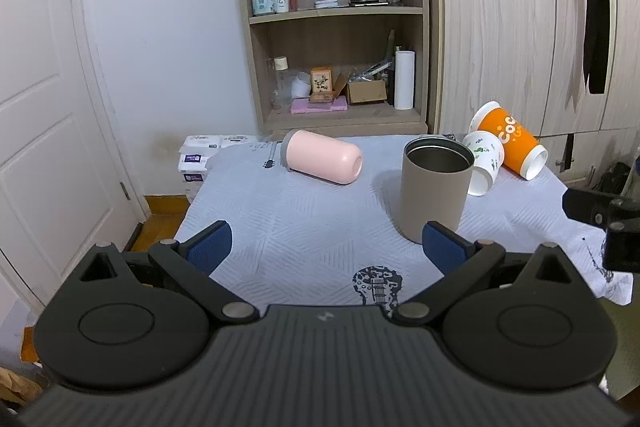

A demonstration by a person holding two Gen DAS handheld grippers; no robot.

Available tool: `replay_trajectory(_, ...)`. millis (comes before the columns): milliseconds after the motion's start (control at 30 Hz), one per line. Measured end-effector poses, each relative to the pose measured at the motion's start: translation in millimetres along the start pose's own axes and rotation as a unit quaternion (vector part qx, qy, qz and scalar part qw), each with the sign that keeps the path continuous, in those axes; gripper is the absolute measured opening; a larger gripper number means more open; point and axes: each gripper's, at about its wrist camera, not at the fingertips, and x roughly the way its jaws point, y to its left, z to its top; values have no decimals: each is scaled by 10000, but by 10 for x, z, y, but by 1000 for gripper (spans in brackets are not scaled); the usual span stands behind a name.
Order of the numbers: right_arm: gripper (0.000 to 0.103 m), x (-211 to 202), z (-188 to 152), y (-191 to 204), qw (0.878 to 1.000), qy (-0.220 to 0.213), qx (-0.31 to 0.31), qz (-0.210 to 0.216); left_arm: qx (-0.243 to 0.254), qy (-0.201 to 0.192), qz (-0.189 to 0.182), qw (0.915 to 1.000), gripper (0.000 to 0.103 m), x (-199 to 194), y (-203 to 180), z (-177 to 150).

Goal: Flip cup upright

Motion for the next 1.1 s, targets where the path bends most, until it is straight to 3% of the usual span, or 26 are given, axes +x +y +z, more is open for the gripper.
replay_trajectory(267, 103, -20, -4, -8, 9999, 11, 30, -110, -136, 24, 363, 9992, 103, 20, 80, -10)
replay_trajectory(1100, 103, 19, -17, 27, 9999, 81, 54, -89, 10, 239, 571, 9981, 103, 122, 87, -28)
